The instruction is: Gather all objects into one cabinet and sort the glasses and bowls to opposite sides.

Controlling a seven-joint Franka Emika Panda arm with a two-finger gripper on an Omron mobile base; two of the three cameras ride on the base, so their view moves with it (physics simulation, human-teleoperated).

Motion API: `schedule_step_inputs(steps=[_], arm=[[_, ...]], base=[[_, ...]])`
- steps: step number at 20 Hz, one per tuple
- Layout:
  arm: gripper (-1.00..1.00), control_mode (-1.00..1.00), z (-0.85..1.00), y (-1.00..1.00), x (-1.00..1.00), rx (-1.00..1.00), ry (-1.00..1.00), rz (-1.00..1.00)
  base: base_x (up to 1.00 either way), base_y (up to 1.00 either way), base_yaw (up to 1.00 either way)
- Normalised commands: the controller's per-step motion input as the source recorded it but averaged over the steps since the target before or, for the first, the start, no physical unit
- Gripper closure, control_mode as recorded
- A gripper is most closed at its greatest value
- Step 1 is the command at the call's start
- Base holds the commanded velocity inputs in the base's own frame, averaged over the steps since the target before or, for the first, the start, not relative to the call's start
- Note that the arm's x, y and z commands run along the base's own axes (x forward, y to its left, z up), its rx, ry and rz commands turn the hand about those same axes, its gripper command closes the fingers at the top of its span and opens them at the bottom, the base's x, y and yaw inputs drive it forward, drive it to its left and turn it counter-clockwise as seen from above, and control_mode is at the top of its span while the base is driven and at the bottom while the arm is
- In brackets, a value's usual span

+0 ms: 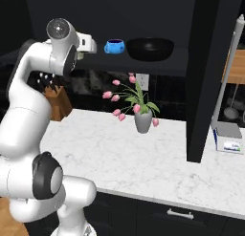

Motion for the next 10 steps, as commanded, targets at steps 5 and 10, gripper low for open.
schedule_step_inputs(steps=[5, 10], arm=[[1.00, -1.00, -0.15, 0.12, 0.51, 0.00, 0.00, 0.00], [1.00, -1.00, -0.05, 0.07, 0.51, 0.00, 0.04, 0.00]], base=[[0.00, 0.00, 0.00], [0.00, 0.00, 0.00]])
